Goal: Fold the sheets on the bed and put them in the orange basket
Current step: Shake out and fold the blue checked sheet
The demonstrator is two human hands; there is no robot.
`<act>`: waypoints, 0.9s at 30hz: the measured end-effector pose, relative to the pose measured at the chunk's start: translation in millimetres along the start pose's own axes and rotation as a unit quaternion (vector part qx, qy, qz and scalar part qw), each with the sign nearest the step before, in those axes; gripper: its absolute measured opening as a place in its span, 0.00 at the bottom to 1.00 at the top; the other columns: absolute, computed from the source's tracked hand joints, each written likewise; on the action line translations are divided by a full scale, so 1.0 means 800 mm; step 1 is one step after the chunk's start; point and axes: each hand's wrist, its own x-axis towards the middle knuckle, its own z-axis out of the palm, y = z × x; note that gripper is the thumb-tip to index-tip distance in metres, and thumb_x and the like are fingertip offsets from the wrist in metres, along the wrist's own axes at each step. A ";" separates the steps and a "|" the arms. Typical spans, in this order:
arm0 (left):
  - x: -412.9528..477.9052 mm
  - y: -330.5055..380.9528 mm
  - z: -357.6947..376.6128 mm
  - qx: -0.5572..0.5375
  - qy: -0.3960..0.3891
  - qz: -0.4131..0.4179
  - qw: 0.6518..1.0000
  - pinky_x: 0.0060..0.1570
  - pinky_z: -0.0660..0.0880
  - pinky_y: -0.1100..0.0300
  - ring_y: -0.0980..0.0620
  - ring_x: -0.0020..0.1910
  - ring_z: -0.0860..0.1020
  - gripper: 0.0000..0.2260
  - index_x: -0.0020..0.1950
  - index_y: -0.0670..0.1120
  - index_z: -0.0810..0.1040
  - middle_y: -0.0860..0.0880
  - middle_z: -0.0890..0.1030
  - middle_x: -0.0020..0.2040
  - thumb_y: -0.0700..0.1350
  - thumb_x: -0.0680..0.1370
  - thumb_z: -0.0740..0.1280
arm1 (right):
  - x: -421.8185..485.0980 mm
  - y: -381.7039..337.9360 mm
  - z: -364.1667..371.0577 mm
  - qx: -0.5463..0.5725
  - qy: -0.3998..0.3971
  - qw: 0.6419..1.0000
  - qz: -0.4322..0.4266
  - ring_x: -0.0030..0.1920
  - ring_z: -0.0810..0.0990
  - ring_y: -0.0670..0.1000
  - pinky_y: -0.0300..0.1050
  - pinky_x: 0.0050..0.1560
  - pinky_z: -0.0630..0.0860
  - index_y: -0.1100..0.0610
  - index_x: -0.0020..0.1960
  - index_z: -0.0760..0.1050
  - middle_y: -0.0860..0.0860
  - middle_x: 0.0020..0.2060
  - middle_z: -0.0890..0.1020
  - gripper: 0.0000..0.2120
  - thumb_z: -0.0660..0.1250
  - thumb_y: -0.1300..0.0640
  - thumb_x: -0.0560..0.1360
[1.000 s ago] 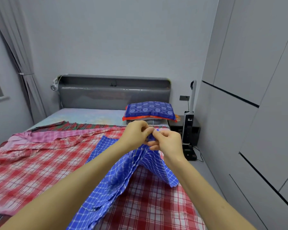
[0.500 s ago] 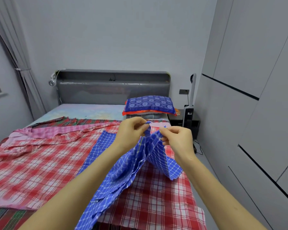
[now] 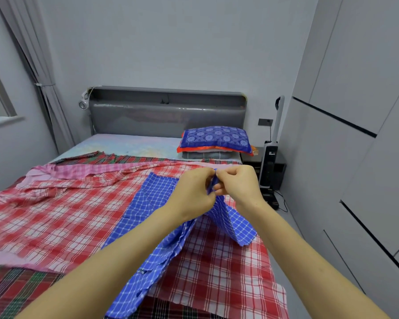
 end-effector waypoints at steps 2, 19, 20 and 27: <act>0.000 -0.002 0.006 0.003 0.024 -0.007 1.000 0.33 0.67 0.62 0.52 0.32 0.70 0.06 0.39 0.42 0.72 0.52 0.74 0.33 0.37 0.71 0.70 | 0.003 -0.001 0.000 0.009 -0.013 1.000 0.020 0.23 0.77 0.48 0.41 0.31 0.79 0.72 0.40 0.79 0.58 0.28 0.78 0.12 0.62 0.65 0.77; 0.041 0.004 -0.122 -0.303 0.098 -0.122 0.940 0.36 0.74 0.61 0.52 0.34 0.76 0.15 0.40 0.46 0.72 0.46 0.78 0.35 0.26 0.68 0.68 | 0.040 -0.072 -0.004 -0.118 -0.210 0.933 -0.269 0.39 0.76 0.51 0.59 0.47 0.74 0.64 0.45 0.77 0.62 0.40 0.80 0.07 0.69 0.59 0.74; 0.047 0.006 -0.135 -0.322 0.120 -0.121 0.931 0.37 0.74 0.60 0.51 0.34 0.76 0.15 0.40 0.46 0.73 0.47 0.78 0.35 0.27 0.67 0.70 | 0.040 -0.089 0.000 -0.092 -0.237 0.930 -0.264 0.41 0.78 0.51 0.59 0.50 0.75 0.62 0.47 0.77 0.61 0.41 0.81 0.06 0.69 0.60 0.74; 0.086 0.042 -0.222 -0.258 0.124 -0.069 0.956 0.36 0.74 0.63 0.54 0.32 0.77 0.10 0.38 0.46 0.74 0.51 0.79 0.32 0.35 0.70 0.73 | 0.035 -0.171 0.023 -0.057 -0.214 0.915 -0.336 0.47 0.82 0.59 0.60 0.52 0.78 0.61 0.53 0.77 0.58 0.45 0.84 0.09 0.70 0.63 0.73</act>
